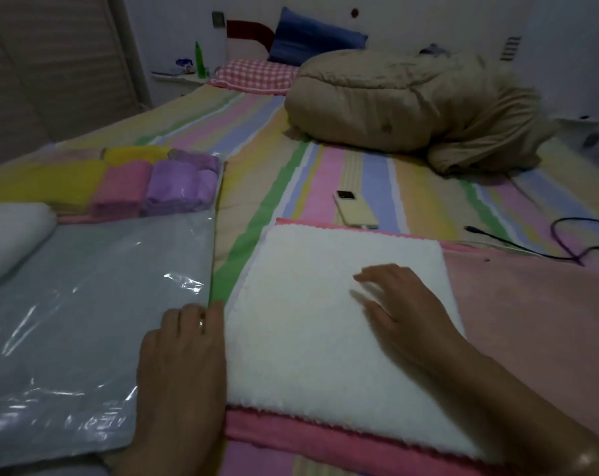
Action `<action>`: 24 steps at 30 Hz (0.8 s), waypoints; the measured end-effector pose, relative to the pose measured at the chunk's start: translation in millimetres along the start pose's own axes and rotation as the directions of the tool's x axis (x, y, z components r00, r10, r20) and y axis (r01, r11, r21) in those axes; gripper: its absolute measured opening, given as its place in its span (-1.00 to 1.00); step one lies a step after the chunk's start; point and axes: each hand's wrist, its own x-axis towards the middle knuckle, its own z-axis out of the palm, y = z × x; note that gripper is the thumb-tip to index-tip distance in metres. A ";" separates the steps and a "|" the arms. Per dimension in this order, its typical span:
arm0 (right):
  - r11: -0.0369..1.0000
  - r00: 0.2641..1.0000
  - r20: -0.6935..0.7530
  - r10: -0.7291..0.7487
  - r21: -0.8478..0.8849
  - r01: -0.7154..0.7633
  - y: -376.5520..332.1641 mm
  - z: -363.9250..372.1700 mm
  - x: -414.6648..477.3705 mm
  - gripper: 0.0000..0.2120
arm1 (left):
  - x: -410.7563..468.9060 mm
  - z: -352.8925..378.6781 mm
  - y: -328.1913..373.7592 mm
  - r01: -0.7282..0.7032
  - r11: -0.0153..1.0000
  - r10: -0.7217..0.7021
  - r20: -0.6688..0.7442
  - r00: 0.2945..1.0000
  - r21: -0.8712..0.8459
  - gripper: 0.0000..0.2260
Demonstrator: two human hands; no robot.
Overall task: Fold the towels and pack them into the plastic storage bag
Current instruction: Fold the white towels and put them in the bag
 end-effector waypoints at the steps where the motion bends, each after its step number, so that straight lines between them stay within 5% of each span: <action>1: 1.000 1.000 -0.001 -0.008 -0.023 0.008 6.3 -12.7 -21.1 -0.67 | -1.9 -2.2 5.3 -0.046 0.997 0.043 -0.048 0.998 -0.066 -0.67; 6: 0.977 0.996 0.005 0.085 -0.197 -0.082 32.7 -62.0 -105.7 -0.62 | -20.5 -16.6 61.5 -0.417 0.750 0.419 -0.119 0.900 -0.514 -0.71; 10: 0.975 0.996 0.080 0.041 -0.221 -0.022 27.8 -77.6 -140.8 -0.52 | -29.3 -8.5 88.1 -0.534 0.645 0.604 -0.064 0.795 -0.547 -0.66; 15: 0.980 0.997 0.075 0.002 -0.201 0.013 7.1 -75.0 -150.9 -0.43 | -25.7 2.7 92.2 -0.498 0.691 0.596 0.024 0.803 -0.524 -0.58; 20: 0.990 0.994 -0.079 -0.077 -0.120 0.068 0.8 -68.2 -147.8 -0.76 | -25.1 -2.6 97.0 -0.505 0.711 0.567 -0.027 0.824 -0.489 -0.55; 24: 1.000 0.984 -0.180 0.000 0.002 0.001 1.0 -65.6 -141.7 -0.72 | -24.7 -5.0 98.6 -0.501 0.715 0.542 -0.066 0.838 -0.487 -0.56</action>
